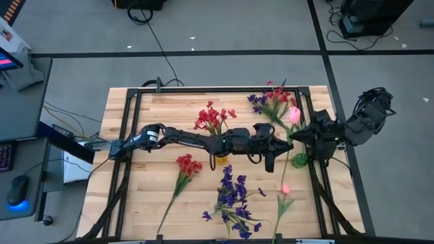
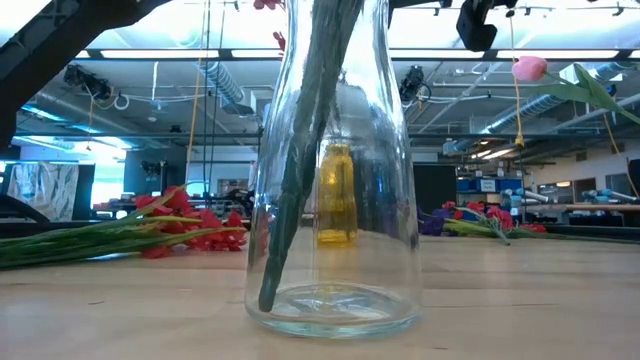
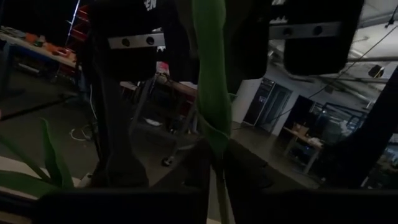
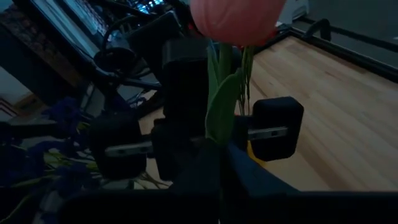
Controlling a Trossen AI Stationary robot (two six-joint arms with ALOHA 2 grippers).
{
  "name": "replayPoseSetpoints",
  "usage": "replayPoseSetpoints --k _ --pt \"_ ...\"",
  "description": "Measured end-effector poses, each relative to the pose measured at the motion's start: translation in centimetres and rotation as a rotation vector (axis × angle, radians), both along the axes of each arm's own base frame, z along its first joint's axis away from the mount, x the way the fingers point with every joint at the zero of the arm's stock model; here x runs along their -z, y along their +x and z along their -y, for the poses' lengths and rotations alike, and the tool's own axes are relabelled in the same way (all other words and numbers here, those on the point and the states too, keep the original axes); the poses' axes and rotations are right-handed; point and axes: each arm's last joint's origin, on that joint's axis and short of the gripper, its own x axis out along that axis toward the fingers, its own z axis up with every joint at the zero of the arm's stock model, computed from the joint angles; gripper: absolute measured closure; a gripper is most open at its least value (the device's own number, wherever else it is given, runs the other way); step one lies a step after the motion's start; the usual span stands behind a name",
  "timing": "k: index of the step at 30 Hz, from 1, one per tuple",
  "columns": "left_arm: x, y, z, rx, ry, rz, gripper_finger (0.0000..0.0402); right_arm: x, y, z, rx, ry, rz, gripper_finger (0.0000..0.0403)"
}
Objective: Sort flowers into vase by color
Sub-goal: Put the bottom left pink tulip into the green vase
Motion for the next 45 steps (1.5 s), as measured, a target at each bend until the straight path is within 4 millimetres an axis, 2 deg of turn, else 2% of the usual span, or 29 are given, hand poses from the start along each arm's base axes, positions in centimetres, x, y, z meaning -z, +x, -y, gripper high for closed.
replayPoseSetpoints --k 11,17,29,32,40,45 --pt "-1.2 -0.3 -1.5 -0.002 -0.024 0.009 0.0268 -0.3 -3.2 2.7 -0.054 -0.020 0.061 0.0401" --pt "-3.5 -1.3 -2.5 0.159 -0.044 0.052 0.0236 0.5 -4.8 3.9 -0.122 -0.052 0.013 0.0402" --pt "-9.0 -4.3 -1.2 0.304 -0.038 0.132 0.0233 1.6 -7.2 5.8 -0.160 -0.115 -0.014 0.0402" --pt "-9.7 -4.7 -1.0 0.318 -0.050 0.144 0.0233 1.8 -7.6 6.2 -0.163 -0.112 -0.015 0.0403" --pt "-13.4 -7.1 -1.3 0.316 -0.056 0.224 0.0233 2.3 -8.4 6.9 -0.161 -0.124 -0.022 0.0403" --pt "-14.8 -8.7 -1.4 0.258 0.021 0.115 0.0234 2.3 -8.5 7.0 -0.156 -0.163 -0.016 0.0403"
